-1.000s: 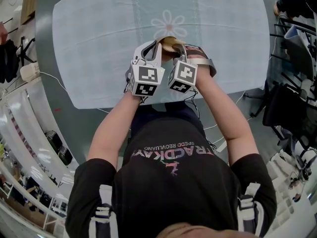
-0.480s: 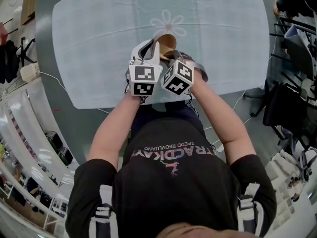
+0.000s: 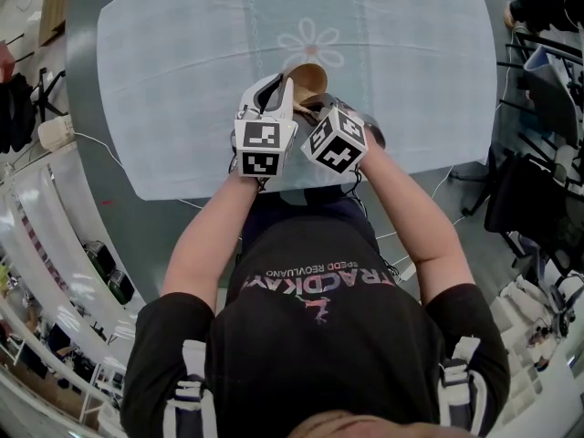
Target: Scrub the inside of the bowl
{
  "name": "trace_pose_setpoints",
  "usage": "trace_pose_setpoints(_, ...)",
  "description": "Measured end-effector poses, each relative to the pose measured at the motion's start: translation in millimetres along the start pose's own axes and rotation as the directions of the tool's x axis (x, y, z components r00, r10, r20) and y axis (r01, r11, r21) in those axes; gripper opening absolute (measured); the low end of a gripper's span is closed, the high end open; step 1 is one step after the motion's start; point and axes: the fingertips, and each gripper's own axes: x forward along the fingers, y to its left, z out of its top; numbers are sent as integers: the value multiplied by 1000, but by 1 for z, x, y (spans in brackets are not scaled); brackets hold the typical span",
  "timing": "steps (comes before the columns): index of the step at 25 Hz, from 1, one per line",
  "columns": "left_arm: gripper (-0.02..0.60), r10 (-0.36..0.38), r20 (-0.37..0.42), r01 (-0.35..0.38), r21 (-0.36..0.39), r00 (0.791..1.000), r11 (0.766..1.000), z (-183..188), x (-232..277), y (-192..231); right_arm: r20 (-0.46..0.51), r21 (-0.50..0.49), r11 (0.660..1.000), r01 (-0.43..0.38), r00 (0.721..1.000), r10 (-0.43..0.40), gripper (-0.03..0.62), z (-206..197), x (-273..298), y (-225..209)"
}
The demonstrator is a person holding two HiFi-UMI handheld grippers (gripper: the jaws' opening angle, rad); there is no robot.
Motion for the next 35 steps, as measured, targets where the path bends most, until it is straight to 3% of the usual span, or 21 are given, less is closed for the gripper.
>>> trace_pose_setpoints(4, 44, -36, -10, 37, 15, 999, 999, -4, -2, -4, -95, -117, 993, 26, 995, -38, 32, -18, 4, -8)
trace_pose_setpoints(7, 44, -65, -27, 67, 51, 997, 996, -6, 1, -9, -128, -223, 969, 103, 983, -134, 32, -27, 5, -24)
trace_pose_setpoints(10, 44, -88, -52, 92, 75, 995, 993, -11, 2, -12, -99, -259, 944, 206, 966, -238, 32, -23, -1, -42)
trace_pose_setpoints(14, 44, -92, -60, 97, 87, 994, 991, -12, 2, -12, -20, -249, 925, 288, 953, -302, 32, -9, -11, -52)
trace_pose_setpoints(19, 31, -64, -65, 69, 75, 996, 995, -11, 0, 2, 132, -176, 940, 292, 953, -272, 32, 8, -34, -44)
trace_pose_setpoints(23, 25, -53, -57, 58, 90, 997, 994, -6, -4, 13, 248, -107, 941, 322, 925, -288, 32, 24, -63, -52)
trace_pose_setpoints(27, 25, -79, -34, 83, 142, 996, 986, 2, -8, 12, 293, -21, 939, 344, 900, -323, 32, 26, -85, -73)
trace_pose_setpoints(29, 25, -139, -10, 138, 196, 990, 971, 7, -14, 4, 295, -14, 941, 338, 901, -319, 32, 24, -88, -81)
trace_pose_setpoints(31, 25, -220, 0, 211, 271, 976, 939, 10, -22, -6, 296, -71, 950, 305, 916, -271, 32, 25, -85, -80)
trace_pose_setpoints(33, 25, -292, -18, 279, 355, 956, 892, 5, -28, -17, 291, -186, 951, 246, 939, -186, 32, 27, -80, -71)
trace_pose_setpoints(35, 25, -349, -50, 336, 431, 936, 838, 0, -34, -26, 260, -324, 928, 186, 960, -102, 32, 25, -72, -59)
